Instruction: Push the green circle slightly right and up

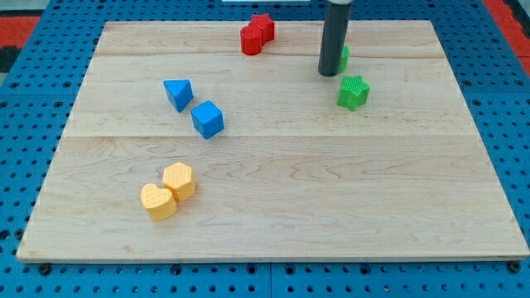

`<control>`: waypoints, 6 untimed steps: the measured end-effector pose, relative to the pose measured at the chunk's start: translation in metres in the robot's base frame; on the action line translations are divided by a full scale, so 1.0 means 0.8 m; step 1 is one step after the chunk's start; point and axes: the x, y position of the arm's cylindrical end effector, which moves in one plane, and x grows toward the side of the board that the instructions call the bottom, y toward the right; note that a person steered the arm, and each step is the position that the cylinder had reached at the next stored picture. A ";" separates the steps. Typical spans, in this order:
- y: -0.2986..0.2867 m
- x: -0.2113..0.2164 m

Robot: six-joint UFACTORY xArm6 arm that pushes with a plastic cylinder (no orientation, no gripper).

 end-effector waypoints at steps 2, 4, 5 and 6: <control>-0.009 -0.038; 0.043 -0.023; 0.064 -0.036; 0.067 -0.074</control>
